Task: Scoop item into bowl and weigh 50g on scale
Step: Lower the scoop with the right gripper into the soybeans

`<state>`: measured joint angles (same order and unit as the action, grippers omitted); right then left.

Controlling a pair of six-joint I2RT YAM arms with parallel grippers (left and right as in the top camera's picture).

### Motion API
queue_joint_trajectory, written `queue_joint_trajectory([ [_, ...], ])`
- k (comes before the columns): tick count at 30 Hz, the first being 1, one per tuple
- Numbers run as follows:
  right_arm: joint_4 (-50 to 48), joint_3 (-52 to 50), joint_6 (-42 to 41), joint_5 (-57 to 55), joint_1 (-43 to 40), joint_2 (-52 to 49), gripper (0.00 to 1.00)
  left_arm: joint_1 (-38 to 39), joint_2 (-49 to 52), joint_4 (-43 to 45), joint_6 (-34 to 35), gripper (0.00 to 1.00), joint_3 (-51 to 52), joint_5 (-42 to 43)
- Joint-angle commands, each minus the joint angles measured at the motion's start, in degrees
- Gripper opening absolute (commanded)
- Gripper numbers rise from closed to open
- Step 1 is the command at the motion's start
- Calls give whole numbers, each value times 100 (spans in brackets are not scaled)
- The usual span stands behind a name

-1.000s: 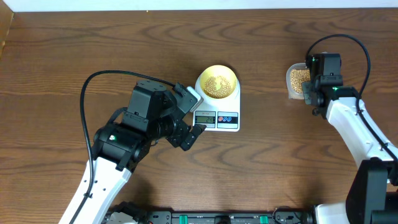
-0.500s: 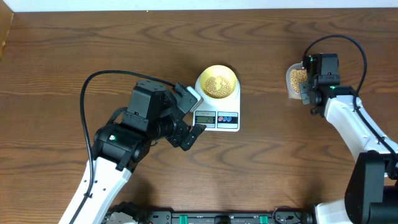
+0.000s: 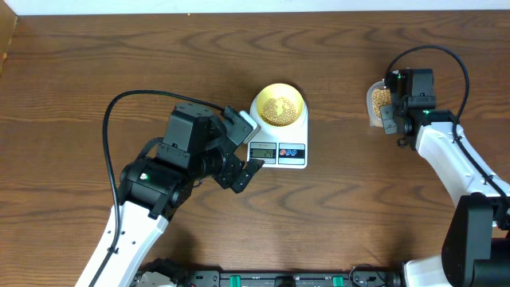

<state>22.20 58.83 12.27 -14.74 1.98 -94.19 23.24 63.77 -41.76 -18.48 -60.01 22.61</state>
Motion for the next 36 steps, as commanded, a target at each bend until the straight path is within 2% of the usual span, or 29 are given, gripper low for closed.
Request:
queue_joint_trajectory([
  [1, 0, -13, -59, 210, -17, -66, 1, -35, 28, 4, -98, 94, -4, 72],
  [22, 76, -13, -42, 1694, -509, -66, 1, -35, 28, 4, -98, 94, -4, 74],
  [36, 83, -13, -42, 1989, -542, -66, 1, -35, 28, 4, -98, 94, -4, 74],
])
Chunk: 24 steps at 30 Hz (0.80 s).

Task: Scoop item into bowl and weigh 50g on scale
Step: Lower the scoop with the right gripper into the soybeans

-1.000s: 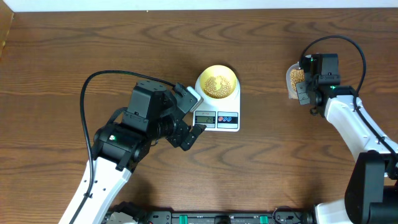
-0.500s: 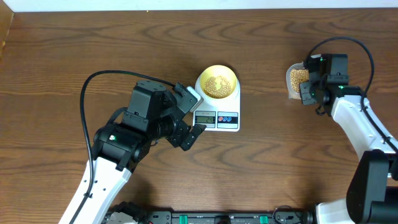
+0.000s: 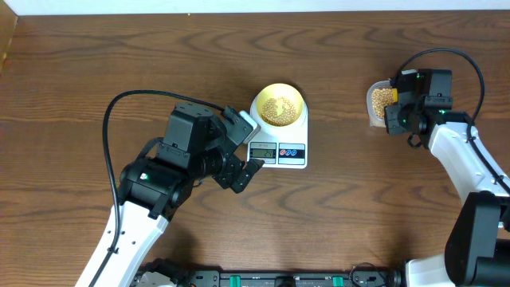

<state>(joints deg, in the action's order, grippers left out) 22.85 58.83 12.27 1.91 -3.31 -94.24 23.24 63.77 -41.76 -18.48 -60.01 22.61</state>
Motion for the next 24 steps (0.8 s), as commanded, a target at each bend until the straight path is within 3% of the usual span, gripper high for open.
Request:
queue_joint_trajectory([
  [1, 24, -13, -42, 326, -13, -61, 1, -35, 28, 4, -98, 94, -4, 72],
  [24, -149, -13, 63, 726, -13, -61, 1, -35, 28, 4, -98, 94, -4, 72],
])
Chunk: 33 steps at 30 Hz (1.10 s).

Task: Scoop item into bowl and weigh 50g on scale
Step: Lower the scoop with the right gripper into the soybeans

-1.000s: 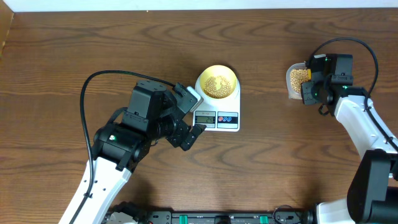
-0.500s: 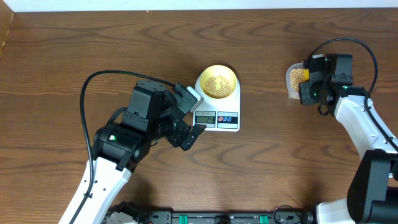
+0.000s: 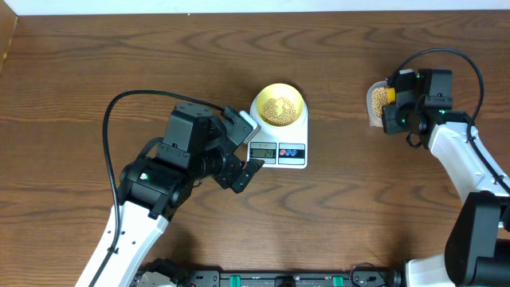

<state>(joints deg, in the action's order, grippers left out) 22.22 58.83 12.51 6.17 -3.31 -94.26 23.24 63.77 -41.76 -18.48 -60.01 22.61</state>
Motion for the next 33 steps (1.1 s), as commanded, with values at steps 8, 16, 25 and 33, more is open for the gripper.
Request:
queue_joint_trajectory([
  [8, -205, -13, 35, 328, -13, -59, 1, -35, 28, 4, -98, 94, -4, 72],
  [16, -138, -13, -9, 415, -15, -59, 1, -35, 28, 4, -98, 94, -4, 72],
  [25, 37, -13, -7, 828, -109, -59, 1, -35, 28, 4, -98, 94, -4, 72],
  [33, 101, -13, -7, 1547, -442, -59, 1, -35, 28, 4, -98, 94, -4, 72],
])
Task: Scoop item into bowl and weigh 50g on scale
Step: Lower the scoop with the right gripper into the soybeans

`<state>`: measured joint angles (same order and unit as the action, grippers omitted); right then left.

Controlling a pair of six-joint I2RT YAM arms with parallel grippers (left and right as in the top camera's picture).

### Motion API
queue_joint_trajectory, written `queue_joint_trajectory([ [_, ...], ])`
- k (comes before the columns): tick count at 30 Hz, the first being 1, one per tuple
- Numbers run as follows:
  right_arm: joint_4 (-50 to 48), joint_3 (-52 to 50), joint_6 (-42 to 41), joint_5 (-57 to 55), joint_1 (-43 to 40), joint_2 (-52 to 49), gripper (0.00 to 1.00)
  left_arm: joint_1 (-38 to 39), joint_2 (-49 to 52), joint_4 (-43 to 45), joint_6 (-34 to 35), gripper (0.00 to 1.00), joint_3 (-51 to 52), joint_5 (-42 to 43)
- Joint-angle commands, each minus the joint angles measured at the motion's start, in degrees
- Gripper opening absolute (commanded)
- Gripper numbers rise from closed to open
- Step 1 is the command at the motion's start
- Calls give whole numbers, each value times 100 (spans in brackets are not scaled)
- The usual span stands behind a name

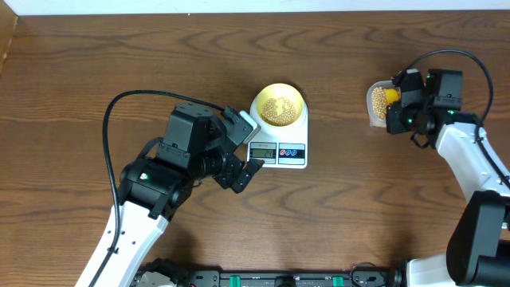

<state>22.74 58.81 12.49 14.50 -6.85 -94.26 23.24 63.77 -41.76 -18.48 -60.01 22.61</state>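
A yellow bowl (278, 105) holding pale round grains sits on the white scale (291, 153), whose display faces the front edge. My left gripper (249, 148) is open just left of the scale, with one finger by the bowl and one by the display. At the right stands a clear container (376, 104) of the same grains. My right gripper (394, 102) hangs over its right side, shut on a yellow scoop (391, 94) whose end shows above the grains. The scale's reading is too small to make out.
The dark wooden table (343, 215) stretches around both arms. A black cable loops above each arm. A rail of hardware runs along the front edge.
My right arm has shifted slightly to the right, and a little more of the yellow scoop shows over the container. The left arm, bowl and scale have not moved.
My right gripper was over the container's right side with no yellow showing at its tip. Then the wrist stood further right, still at the container. Then a yellow scoop end showed at the tip, and it remains there now. The left gripper stayed open beside the scale throughout.
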Motion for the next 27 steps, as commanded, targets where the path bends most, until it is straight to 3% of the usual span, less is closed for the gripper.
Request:
queue_joint_trajectory([
  [1, 48, -11, -4, 791, -120, -59, 1, -35, 28, 4, -98, 94, -4, 72],
  [27, 144, -11, -31, 1158, -236, -70, 1, -35, 28, 4, -98, 94, -4, 72],
])
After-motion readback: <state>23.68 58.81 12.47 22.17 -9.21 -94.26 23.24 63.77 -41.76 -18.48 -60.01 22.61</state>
